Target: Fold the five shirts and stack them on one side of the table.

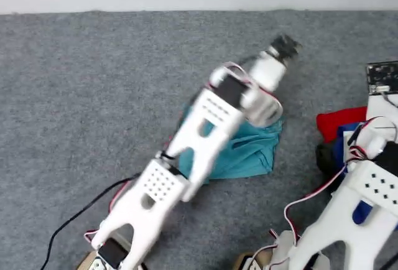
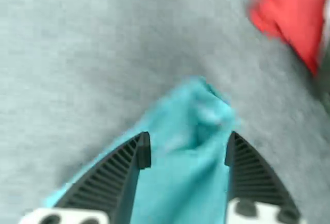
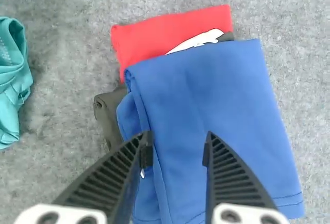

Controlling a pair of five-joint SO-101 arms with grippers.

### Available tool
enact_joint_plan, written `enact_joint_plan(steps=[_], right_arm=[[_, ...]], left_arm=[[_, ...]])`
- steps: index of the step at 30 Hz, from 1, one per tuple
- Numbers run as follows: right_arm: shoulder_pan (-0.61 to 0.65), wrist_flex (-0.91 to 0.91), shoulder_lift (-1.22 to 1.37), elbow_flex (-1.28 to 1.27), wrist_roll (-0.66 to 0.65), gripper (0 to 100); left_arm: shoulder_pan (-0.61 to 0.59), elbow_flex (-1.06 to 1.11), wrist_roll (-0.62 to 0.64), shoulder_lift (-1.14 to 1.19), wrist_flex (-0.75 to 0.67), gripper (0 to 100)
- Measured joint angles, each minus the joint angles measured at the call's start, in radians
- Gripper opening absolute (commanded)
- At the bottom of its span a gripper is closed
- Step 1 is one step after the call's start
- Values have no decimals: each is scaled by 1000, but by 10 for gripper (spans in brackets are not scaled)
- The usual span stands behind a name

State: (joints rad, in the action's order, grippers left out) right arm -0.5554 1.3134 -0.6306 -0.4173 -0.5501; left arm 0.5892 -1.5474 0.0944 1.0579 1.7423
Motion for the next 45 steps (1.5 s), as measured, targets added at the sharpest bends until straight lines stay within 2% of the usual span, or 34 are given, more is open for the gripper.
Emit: enact_joint_plan(steps=[4,8,14,19,23,35,39,45], right_arm=[[71,0,0,0,6,168],[282,0,0,0,78,168],[677,-107,144,0,126,168],[839,-216,385,69,196,168],[885,-209,543,133,247,168],[925,-167,747,137,244,143],[927,-68,747,141,183,55],[910,18,704,60,74,58]], left_arm=[[-172,6,0,-72,0,236],[-313,157,0,-74,0,236],[-325,358,0,-9,-14,236],[-336,362,0,71,-18,236],[-362,362,5,117,-20,235],[-391,322,2,149,-18,235],[-391,322,0,149,-18,235],[-391,322,0,149,-18,235]])
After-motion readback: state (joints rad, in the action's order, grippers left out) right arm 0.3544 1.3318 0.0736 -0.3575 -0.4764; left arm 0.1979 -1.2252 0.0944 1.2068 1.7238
